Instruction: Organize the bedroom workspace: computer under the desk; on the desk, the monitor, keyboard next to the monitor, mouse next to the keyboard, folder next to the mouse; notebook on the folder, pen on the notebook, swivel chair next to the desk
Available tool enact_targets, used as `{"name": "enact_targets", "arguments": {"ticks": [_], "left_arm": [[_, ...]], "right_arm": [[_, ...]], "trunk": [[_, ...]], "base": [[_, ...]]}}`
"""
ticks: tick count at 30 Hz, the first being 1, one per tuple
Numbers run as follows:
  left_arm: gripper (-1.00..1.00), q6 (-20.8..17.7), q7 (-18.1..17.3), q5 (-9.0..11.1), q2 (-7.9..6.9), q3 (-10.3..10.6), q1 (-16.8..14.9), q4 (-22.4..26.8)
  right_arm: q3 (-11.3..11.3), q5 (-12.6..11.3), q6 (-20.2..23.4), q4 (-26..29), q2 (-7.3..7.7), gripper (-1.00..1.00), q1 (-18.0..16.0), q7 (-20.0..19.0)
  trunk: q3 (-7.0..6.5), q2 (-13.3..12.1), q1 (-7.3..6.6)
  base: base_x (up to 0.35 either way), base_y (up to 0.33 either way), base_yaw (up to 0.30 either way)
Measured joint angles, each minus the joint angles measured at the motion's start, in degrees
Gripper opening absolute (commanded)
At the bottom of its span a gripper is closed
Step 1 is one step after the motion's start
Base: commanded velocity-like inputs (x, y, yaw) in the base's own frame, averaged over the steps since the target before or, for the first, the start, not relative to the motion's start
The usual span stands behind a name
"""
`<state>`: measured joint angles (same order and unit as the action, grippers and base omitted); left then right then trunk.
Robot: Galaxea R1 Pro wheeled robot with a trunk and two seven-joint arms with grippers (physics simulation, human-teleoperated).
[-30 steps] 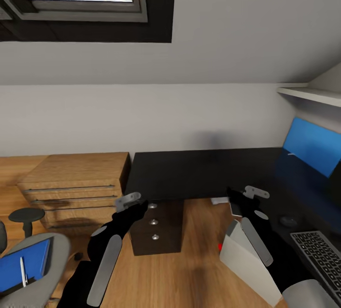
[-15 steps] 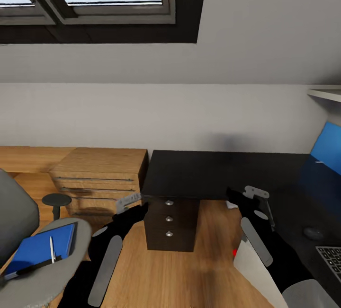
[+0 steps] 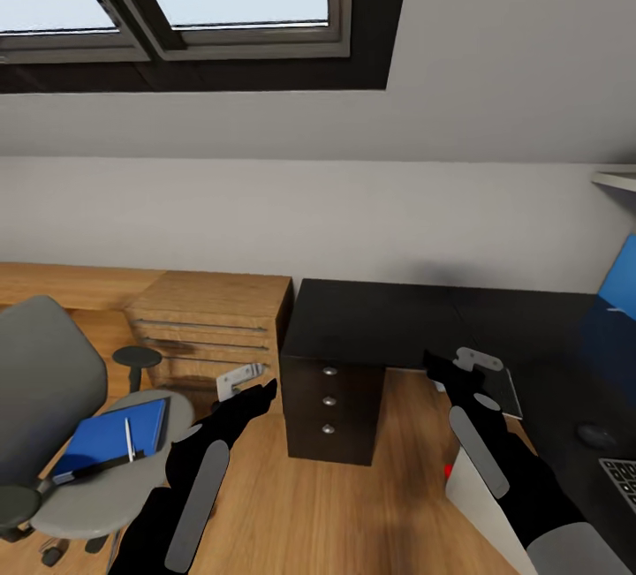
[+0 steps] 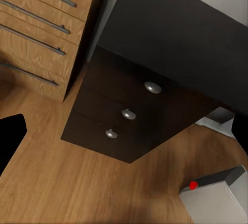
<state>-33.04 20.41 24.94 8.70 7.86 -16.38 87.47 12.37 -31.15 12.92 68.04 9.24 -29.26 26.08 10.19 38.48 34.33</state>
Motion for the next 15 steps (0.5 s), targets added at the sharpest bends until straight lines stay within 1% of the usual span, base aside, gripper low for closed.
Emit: {"name": "enact_targets", "arguments": {"ticks": [10, 15], "left_arm": [[1.0, -0.03, 0.08, 0.03, 0.02, -0.01, 0.0, 0.0], [1.0, -0.1, 0.21, 0.16, 0.09, 0.03, 0.0, 0.15]], "right_arm": [[-0.07, -0.04, 0.07, 0.07, 0.0, 1.0, 0.29, -0.01], [-0.08, -0.11, 0.18, 0.03, 0.03, 1.0, 0.31, -0.16]], "trunk": [[-0.69, 0.0, 0.0], [0.16, 1.99, 1.09]], "base": [[-0.004, 0.0, 0.003], [0.0, 0.0, 0.0]]}}
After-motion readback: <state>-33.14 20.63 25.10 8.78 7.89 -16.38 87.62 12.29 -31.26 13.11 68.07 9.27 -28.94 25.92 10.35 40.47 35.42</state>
